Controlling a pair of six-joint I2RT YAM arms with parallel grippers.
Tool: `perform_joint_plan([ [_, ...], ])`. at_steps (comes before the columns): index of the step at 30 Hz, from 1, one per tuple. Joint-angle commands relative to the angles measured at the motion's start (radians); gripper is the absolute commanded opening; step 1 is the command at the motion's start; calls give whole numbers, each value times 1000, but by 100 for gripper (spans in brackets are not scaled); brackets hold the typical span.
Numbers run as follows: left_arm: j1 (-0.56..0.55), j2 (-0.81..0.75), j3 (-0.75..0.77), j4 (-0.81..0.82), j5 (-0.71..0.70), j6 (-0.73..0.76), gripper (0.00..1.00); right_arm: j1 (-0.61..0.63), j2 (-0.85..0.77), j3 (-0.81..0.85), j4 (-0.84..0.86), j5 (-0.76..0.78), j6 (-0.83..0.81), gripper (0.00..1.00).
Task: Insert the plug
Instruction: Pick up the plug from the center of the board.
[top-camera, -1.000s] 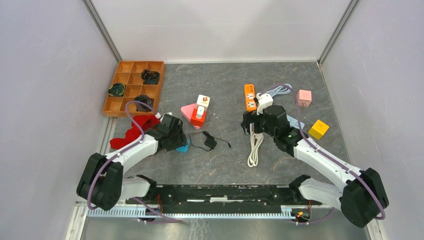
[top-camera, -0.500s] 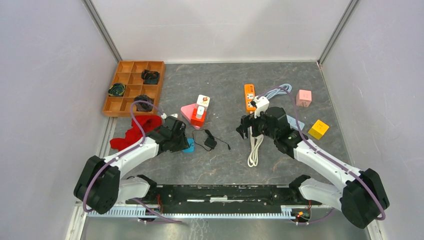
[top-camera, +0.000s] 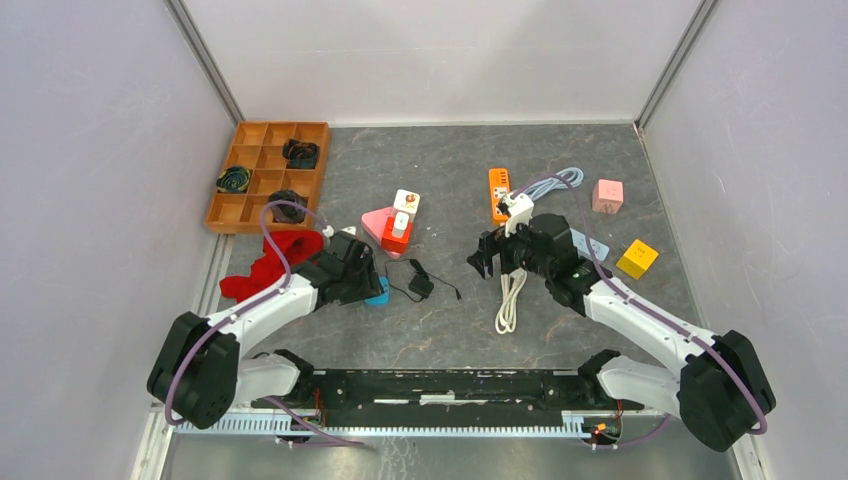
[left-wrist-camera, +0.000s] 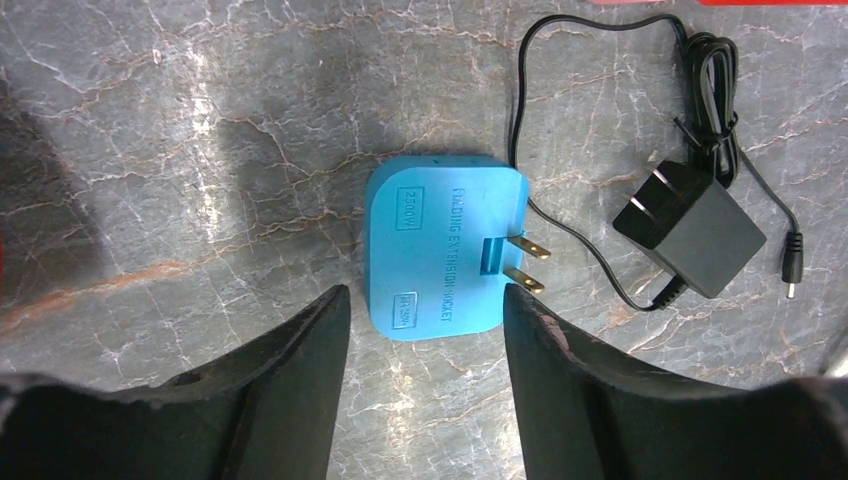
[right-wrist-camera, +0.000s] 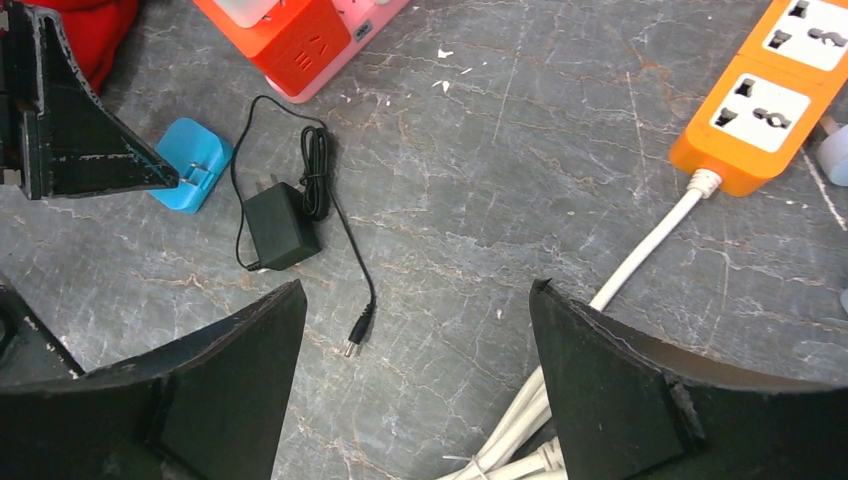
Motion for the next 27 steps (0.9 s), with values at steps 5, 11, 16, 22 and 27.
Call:
perform_joint_plan([
  [5,-14,-15,146,-42,24,11,66,-2,-5,-30,69,-33,13,86],
  [11,-67,66,205,-58,18,17,59,-2,-2,-29,79,-28,10,85],
  [16,-106,137,221,-58,1,15,56,-2,-12,-30,68,5,8,84],
  [22,-150,183,219,-57,-57,6,54,-1,-39,-37,52,68,3,86],
  [27,-170,226,214,-57,-84,13,50,-2,-41,-39,54,77,5,86],
])
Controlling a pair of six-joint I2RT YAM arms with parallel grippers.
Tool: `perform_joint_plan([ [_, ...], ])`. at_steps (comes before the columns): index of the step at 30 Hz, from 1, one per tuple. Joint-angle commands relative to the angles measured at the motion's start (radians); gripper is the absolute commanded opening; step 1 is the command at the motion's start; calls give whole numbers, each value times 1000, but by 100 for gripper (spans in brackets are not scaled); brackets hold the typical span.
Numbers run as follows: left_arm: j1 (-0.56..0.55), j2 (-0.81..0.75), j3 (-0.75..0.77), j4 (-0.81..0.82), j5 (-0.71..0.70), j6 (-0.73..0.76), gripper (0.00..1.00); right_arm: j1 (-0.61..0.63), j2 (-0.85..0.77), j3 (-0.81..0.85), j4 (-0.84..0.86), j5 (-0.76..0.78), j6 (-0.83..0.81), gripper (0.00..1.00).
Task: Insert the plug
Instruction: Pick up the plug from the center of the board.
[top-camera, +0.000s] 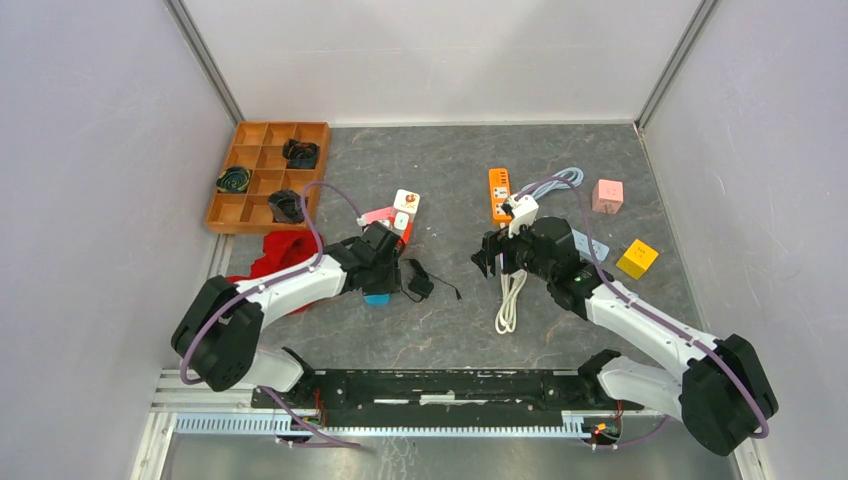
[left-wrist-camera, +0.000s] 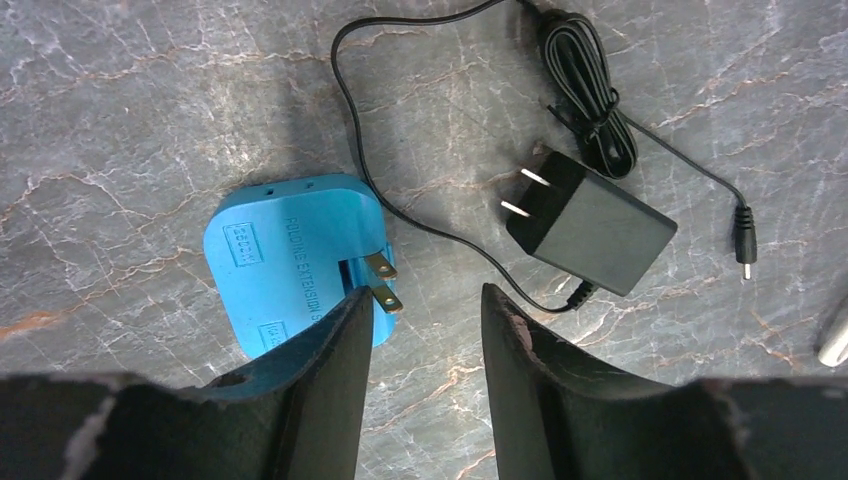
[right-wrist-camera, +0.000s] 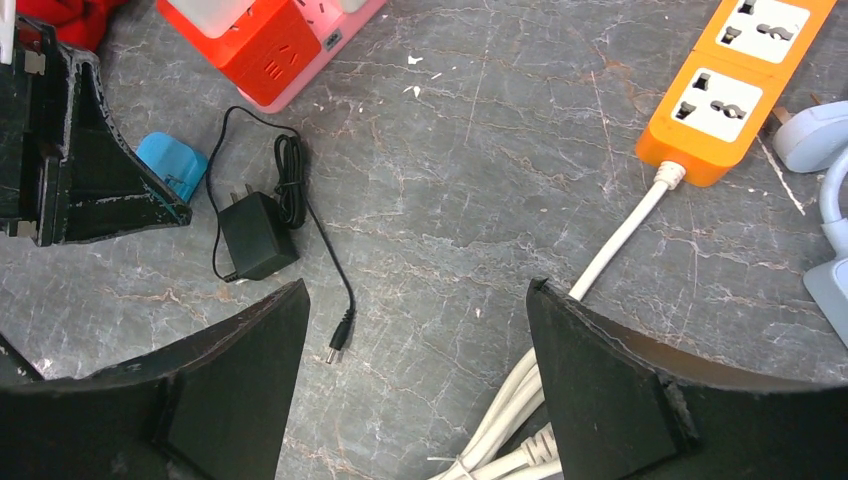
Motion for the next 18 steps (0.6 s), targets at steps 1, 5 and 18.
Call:
perform_joint_plan([
  [1,-18,29,22,1,-58,14,48,-2,-19,-4,21,30,-2,86],
  [5,-22,30,41,-11,-90,28,37,-2,-19,-6,24,24,1,86],
  [18,-25,-33,61,-51,-20,41,2,-2,-40,-26,29,1,2,86],
])
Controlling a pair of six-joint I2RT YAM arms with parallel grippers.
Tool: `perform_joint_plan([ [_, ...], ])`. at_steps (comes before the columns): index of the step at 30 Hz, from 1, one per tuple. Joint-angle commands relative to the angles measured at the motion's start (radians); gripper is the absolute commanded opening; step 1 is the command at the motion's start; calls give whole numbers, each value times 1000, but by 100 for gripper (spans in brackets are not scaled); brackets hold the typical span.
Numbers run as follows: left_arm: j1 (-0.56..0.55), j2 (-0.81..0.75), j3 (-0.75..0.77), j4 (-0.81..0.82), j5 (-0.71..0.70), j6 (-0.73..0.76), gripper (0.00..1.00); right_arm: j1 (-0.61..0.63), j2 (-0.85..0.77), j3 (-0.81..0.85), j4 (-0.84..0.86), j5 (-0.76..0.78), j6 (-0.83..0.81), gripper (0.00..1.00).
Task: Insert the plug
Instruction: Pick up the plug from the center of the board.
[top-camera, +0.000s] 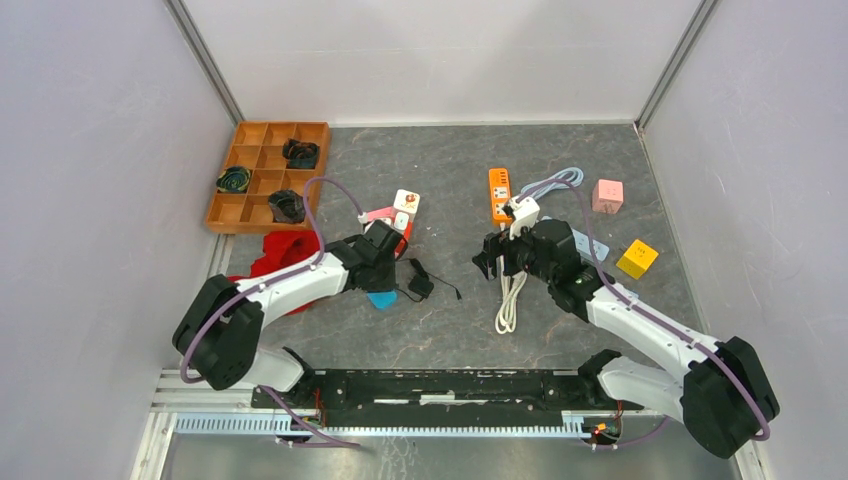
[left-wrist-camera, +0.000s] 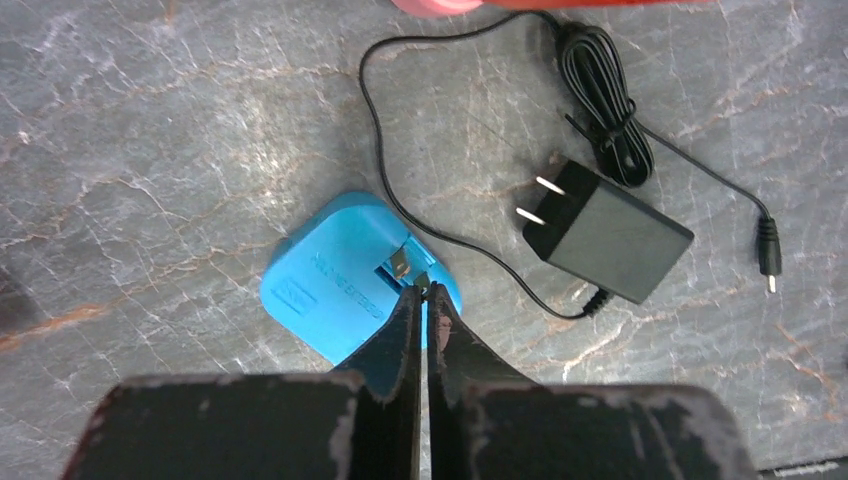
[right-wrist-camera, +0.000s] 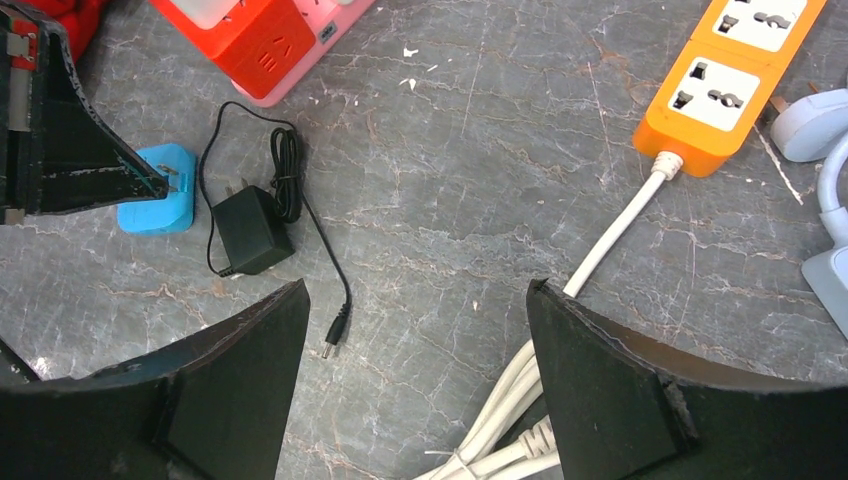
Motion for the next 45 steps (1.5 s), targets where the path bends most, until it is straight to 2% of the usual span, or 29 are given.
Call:
perform_joint_plan([
  [1,-6,-62,35,-24,81,16,2,-2,-30,-17,37,-30,-1,86],
  [5,-7,-147,66,-26,181,-22,2,-3,-51,-46,110,-132,2,87],
  [10,-7,-237,116,-14,287,-50,2,-2,-76,-39,233,-257,84,89],
  [16,-6,-289,146,12,334,-83,2,-3,-71,-9,242,-282,79,90],
  [20,-6,-346,134,87,341,-124,2,4,-77,-38,361,-436,84,90],
  [22,-6,-388,136,129,330,-183,2,30,-133,-103,496,-408,92,98],
  [26,-4,-447,113,263,320,-331,2,146,-237,-210,683,-225,-45,98],
  [30,-4,-469,99,387,351,-436,2,178,-212,-275,933,-141,-29,98],
  [33,-4,-463,104,446,393,-485,2,192,-154,-262,1057,-133,-28,94],
  [41,-6,-438,119,511,459,-549,2,200,-20,-160,1151,-84,7,79],
  [44,-6,-428,119,523,481,-568,2,202,14,-148,1203,-88,27,68],
  [45,-6,-427,119,525,489,-570,2,202,21,-146,1212,-79,28,59],
])
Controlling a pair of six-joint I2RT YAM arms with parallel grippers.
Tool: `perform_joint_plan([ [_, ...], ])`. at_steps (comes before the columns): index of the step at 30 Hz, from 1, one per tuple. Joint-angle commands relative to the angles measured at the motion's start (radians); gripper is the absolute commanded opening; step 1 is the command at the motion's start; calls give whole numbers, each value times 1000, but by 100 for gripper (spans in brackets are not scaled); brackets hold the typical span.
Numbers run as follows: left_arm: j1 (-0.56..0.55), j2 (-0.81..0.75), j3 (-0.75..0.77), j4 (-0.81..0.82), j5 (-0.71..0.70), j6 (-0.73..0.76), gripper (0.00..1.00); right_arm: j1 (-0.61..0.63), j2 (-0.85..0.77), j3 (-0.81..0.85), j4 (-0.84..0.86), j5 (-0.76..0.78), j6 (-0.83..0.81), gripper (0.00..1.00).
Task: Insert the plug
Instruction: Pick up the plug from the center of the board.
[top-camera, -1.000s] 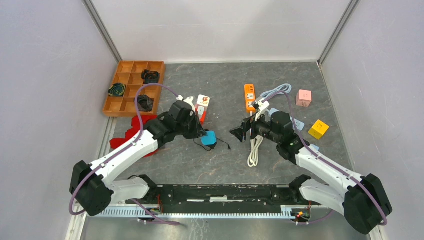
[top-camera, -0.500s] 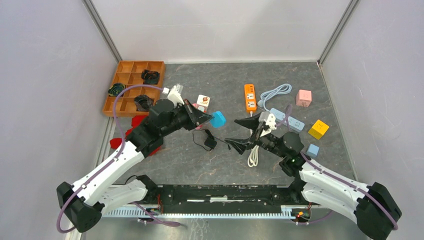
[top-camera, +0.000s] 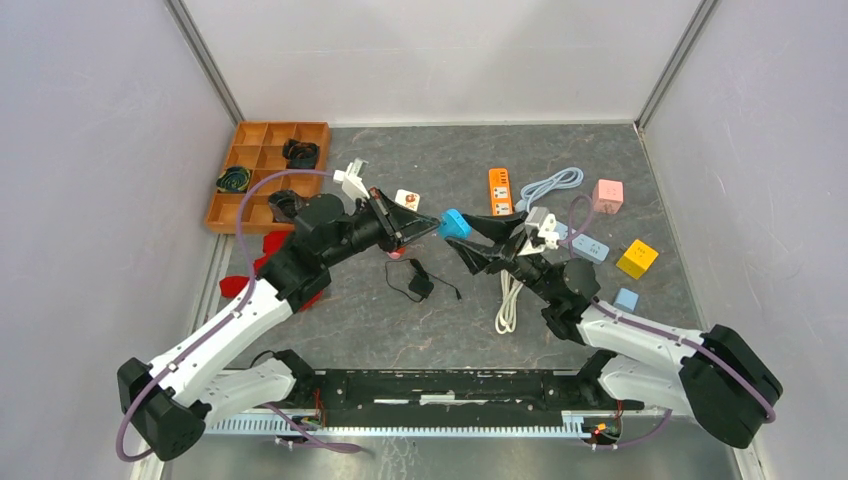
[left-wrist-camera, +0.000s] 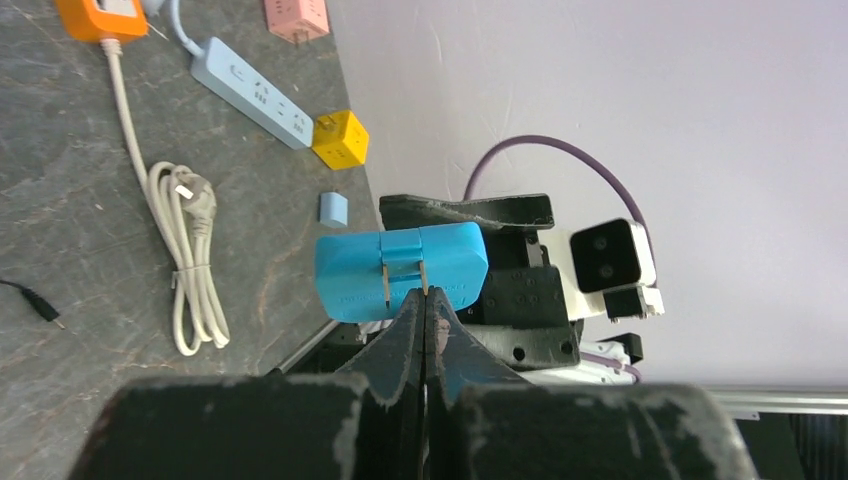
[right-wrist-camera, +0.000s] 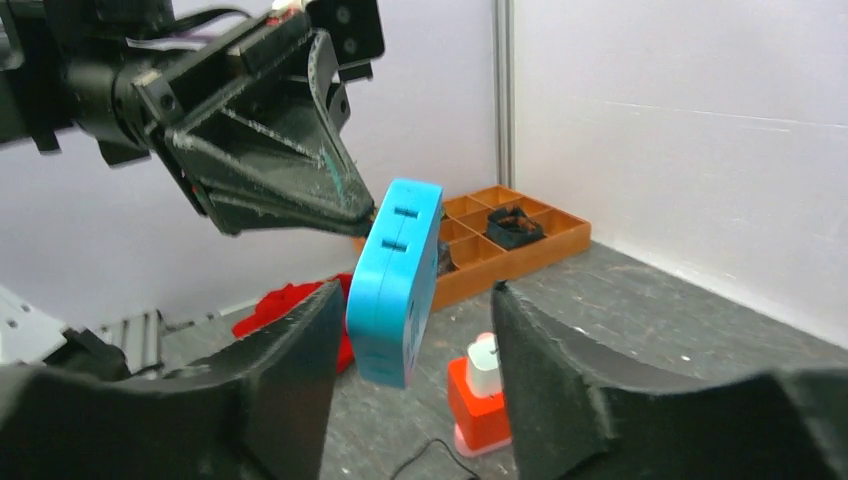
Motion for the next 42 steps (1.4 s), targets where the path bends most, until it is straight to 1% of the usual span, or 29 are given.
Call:
perform_joint_plan([
  [1,-4,7,10,88,59,-66,2,8,22,42,141,35,18,53],
  [3,-3,9,9,82,61,-58,2,8,25,37,152,37,10,32],
  [5,7,9,25,50,57,-22,2,8,17,24,150,23,-11,13],
  [7,38,17,60,-46,54,38,2,7,-7,6,125,9,-42,1],
  [11,117,28,122,-171,52,154,2,7,-82,-30,11,-58,-98,0],
  [14,136,33,124,-163,68,192,4,6,-124,-44,-41,-110,-98,0],
  [15,138,37,114,-139,80,207,7,7,-135,-49,-53,-107,-93,0],
  [16,140,42,108,-126,101,224,12,8,-142,-55,-65,-90,-85,0],
  [17,143,51,112,-125,124,251,21,8,-149,-60,-74,-70,-77,0],
  [18,146,60,124,-138,146,287,33,7,-156,-64,-88,-46,-67,0],
  [19,146,66,145,-165,164,339,49,5,-162,-62,-106,-34,-51,0],
  [20,146,70,169,-201,169,399,57,6,-169,-50,-145,-29,-37,0],
  [22,146,62,210,-248,183,524,69,4,-178,-4,-253,-32,-9,0],
  [24,146,44,217,-241,246,632,83,3,-178,41,-348,-54,9,0],
  [25,146,35,215,-226,326,682,88,3,-180,56,-385,-70,18,0],
  [26,145,25,205,-208,374,718,92,3,-183,69,-407,-85,28,0],
  [30,146,-7,170,-190,494,825,97,-2,-201,95,-442,-143,77,0],
  [33,145,-3,132,-177,574,867,98,-7,-205,116,-445,-204,114,0],
  [39,142,44,110,-173,676,892,94,-22,-196,158,-429,-331,187,0],
  [42,137,57,95,-120,742,856,90,-23,-194,165,-412,-368,221,0],
])
